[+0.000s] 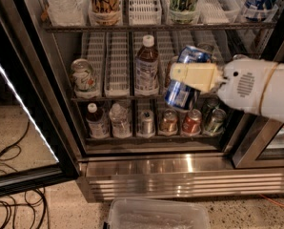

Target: Pick pepsi can from top shelf of fridge

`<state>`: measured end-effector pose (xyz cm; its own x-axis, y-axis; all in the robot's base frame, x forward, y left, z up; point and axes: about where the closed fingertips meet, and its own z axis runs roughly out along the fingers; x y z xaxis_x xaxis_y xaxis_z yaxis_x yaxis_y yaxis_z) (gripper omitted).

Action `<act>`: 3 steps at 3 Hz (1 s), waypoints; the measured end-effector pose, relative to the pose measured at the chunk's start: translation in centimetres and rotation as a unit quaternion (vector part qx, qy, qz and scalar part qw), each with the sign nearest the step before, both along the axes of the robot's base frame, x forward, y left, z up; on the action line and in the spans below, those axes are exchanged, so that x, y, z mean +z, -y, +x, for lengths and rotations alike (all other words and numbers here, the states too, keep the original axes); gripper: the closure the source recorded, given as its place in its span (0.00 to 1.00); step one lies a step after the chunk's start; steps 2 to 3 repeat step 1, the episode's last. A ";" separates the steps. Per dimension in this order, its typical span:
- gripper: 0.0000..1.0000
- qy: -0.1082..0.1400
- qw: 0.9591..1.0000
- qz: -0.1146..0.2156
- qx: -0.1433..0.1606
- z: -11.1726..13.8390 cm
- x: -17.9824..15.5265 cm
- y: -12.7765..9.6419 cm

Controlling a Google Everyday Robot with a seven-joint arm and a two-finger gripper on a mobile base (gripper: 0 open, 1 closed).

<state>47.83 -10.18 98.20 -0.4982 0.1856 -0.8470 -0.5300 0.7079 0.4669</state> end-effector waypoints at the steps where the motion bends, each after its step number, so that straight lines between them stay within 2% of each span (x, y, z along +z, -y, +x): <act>1: 1.00 -0.029 0.999 0.013 0.007 -1.6 -3.3 -1.5; 3: 1.00 -0.029 0.999 0.013 0.007 -1.6 -3.3 -1.5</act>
Offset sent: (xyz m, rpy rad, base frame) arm 0.0000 0.0000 0.0000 0.0000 0.0000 0.0000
